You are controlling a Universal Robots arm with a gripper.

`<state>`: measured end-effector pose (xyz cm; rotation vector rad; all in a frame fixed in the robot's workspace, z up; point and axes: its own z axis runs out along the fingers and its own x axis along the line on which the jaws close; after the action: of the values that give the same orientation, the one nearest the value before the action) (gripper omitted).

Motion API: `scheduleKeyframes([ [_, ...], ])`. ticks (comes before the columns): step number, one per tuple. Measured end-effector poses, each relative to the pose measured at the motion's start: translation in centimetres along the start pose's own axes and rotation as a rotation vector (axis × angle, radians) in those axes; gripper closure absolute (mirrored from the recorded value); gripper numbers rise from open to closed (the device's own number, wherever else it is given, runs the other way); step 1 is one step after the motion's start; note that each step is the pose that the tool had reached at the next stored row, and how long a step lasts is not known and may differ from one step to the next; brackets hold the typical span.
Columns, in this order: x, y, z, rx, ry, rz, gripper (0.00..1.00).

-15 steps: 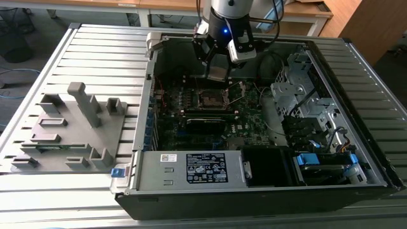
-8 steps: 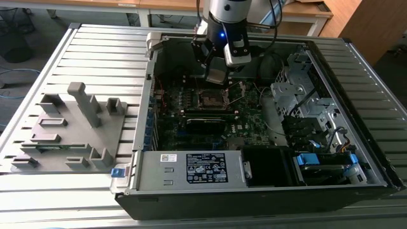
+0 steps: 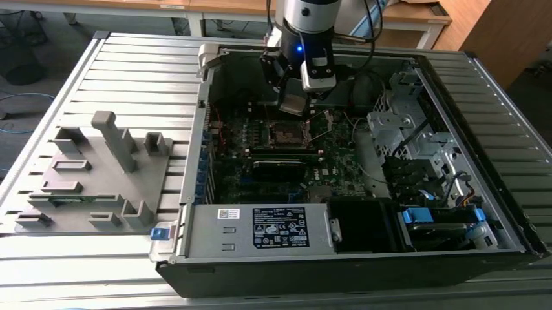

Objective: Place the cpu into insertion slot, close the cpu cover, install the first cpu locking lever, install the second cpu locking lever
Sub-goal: 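Place the cpu into insertion slot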

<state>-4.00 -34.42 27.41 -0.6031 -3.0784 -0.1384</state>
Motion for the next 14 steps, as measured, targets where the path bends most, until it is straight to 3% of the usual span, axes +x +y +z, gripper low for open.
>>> scheduleKeyframes([
  [9,0.0,0.0,0.09,-0.0007,-0.001,0.011,0.46],
  [14,-0.01,-0.03,0.39,-0.0017,-0.0076,0.088,0.46],
])
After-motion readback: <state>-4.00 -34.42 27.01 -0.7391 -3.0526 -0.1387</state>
